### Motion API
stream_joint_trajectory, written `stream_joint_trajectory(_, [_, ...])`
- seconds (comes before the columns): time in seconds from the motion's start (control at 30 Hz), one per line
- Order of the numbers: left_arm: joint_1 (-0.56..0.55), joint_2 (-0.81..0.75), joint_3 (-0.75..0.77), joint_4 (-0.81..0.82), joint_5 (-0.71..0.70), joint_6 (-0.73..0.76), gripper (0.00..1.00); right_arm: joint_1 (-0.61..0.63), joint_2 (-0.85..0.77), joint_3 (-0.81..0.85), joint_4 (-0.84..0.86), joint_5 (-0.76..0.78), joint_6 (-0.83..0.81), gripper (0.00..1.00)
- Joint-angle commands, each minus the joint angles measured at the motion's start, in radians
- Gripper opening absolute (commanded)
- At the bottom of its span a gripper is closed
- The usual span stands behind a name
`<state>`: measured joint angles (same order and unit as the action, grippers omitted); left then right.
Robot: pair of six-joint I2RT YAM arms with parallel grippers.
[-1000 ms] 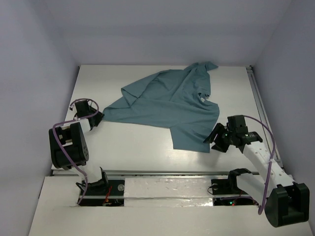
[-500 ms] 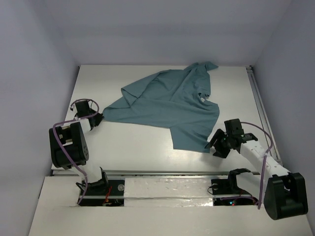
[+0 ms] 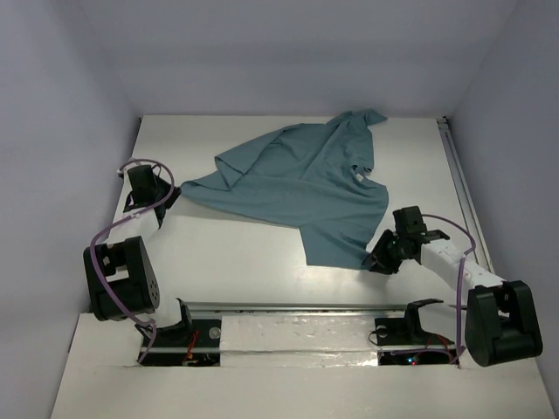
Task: Fold and stack the t-shirts
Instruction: Flatten out the tshirt
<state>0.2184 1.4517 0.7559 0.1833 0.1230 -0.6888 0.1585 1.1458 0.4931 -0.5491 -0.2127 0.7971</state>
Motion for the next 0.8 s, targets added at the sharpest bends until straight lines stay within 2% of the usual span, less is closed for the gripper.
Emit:
stream_joint_trajectory(0.0, [-0.016, -0.059, 0.063, -0.013, -0.026, 0.026, 0.00, 0.007, 0.038, 0.015, 0.043, 0.067, -0.004, 0.38])
stream_joint_trajectory(0.37, [-0.034, -0.040, 0.122, -0.019, -0.034, 0.040, 0.00, 0.049, 0.135, 0.050, 0.060, 0.082, -0.004, 0.40])
stream_joint_trajectory(0.4, [-0.034, -0.042, 0.123, -0.018, -0.036, 0.040, 0.00, 0.049, 0.137, 0.050, 0.061, 0.081, -0.004, 0.37])
stream_joint_trajectory(0.43, [-0.034, -0.040, 0.128, -0.018, -0.036, 0.040, 0.00, 0.049, 0.138, 0.050, 0.063, 0.081, -0.006, 0.24])
stream_joint_trajectory(0.6, [-0.043, -0.045, 0.134, -0.018, -0.040, 0.041, 0.00, 0.049, 0.172, 0.055, 0.072, 0.090, -0.018, 0.16])
stream_joint_trajectory(0.77, [-0.053, -0.044, 0.138, -0.018, -0.048, 0.046, 0.00, 0.058, 0.192, 0.061, 0.080, 0.090, -0.038, 0.00])
